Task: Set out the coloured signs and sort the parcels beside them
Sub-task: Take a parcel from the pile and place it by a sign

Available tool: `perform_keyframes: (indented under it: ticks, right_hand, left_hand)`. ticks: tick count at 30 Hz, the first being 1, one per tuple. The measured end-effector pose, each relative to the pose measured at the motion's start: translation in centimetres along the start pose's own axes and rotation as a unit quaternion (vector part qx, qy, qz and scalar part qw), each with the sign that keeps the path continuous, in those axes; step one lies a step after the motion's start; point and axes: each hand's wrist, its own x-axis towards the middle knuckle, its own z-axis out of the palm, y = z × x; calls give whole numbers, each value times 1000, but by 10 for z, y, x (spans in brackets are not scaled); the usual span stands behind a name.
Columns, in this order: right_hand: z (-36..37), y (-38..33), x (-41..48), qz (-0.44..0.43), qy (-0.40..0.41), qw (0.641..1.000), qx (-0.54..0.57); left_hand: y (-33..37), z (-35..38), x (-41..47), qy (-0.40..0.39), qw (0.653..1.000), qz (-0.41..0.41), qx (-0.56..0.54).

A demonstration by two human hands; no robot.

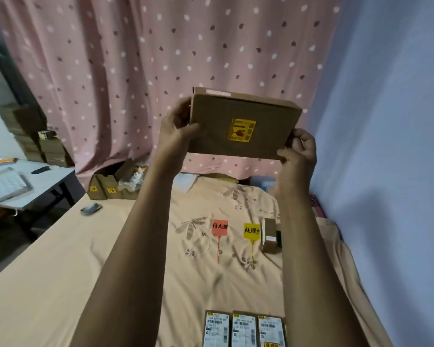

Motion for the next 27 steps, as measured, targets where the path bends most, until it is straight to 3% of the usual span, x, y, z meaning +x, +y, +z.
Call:
perform_keyframes:
  ticks: [9, 16, 22, 27]
  right_hand:
    - [20, -20, -41, -14, -10, 1000, 21]
    - [24, -39, -55, -59, -9, 997, 41]
    - [32, -39, -61, -66, -32, 997, -25]
    - [20, -38, -61, -64, -25, 996, -58]
  left_hand:
    - [17, -7, -21, 81, 994, 49, 48]
    - [27, 0, -34, 66, 996, 62, 21]
    - [19, 5, -37, 58, 996, 60, 18]
    - [6, 23, -39, -3, 998, 17, 60]
